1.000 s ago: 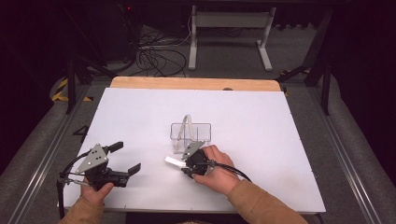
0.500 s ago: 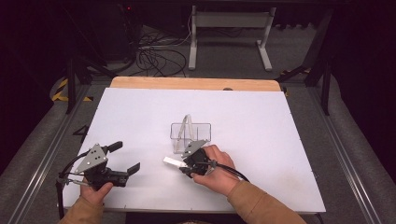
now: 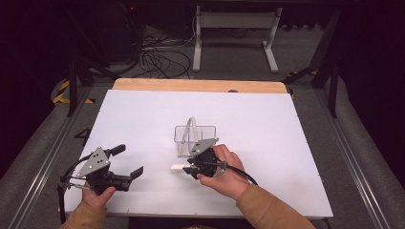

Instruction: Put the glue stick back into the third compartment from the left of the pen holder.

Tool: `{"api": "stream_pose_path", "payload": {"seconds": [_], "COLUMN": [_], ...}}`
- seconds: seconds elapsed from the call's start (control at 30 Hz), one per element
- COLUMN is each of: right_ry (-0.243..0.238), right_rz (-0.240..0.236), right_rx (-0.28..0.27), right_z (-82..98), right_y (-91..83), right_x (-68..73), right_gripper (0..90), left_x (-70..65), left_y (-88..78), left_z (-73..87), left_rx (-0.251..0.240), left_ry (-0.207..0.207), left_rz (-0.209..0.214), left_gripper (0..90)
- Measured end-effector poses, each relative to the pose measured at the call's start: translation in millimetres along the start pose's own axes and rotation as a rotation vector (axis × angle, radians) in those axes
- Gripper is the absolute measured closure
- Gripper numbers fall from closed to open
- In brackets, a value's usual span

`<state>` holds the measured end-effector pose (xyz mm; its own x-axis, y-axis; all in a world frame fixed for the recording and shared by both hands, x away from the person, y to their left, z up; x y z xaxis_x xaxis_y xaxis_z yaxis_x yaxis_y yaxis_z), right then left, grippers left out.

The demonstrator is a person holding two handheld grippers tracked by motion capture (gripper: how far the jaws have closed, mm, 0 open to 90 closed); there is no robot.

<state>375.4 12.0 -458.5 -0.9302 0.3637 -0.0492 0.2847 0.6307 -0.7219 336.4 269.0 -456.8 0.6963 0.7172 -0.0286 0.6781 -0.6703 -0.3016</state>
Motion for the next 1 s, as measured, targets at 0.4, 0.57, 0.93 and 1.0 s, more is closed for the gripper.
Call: {"api": "stream_pose_path", "payload": {"seconds": [0.4, 0.57, 0.93, 1.0], "right_ry": [0.015, 0.014, 0.002, -0.002], "right_rz": [-0.010, -0.009, 0.018, 0.024], "right_rx": [-0.031, -0.047, -0.080, -0.082], "right_z": [-8.4, -12.7, -25.4, -27.0], "right_y": [-12.4, -19.6, -41.9, -45.4], "right_x": [2.2, 3.2, 0.8, 0.1], "right_gripper": [66.3, 66.4, 66.4, 66.4], "left_x": [-0.6, -0.5, -0.3, -0.5], "left_y": [-0.2, -0.2, -0.4, -0.3], "left_z": [-0.1, -0.1, -0.2, -0.2], "left_rx": [-0.001, -0.002, -0.002, -0.002], "left_ry": [-0.004, -0.005, -0.004, -0.005], "left_rz": [0.002, 0.001, 0.000, 0.000], "left_gripper": [1.1, 1.1, 1.1, 1.1]}}
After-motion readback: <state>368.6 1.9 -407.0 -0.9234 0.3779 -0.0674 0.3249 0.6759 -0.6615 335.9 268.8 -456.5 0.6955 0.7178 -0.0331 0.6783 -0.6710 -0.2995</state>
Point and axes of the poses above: each handheld gripper's, and its own axes: y roughly forward along the jaws, z roughly out of its underside, x roughly to its left, the point moved 5 cm from there along y, roughly forward along the jaws, and after that the axes turned 2 degrees about -y, right-handed, at the moved point
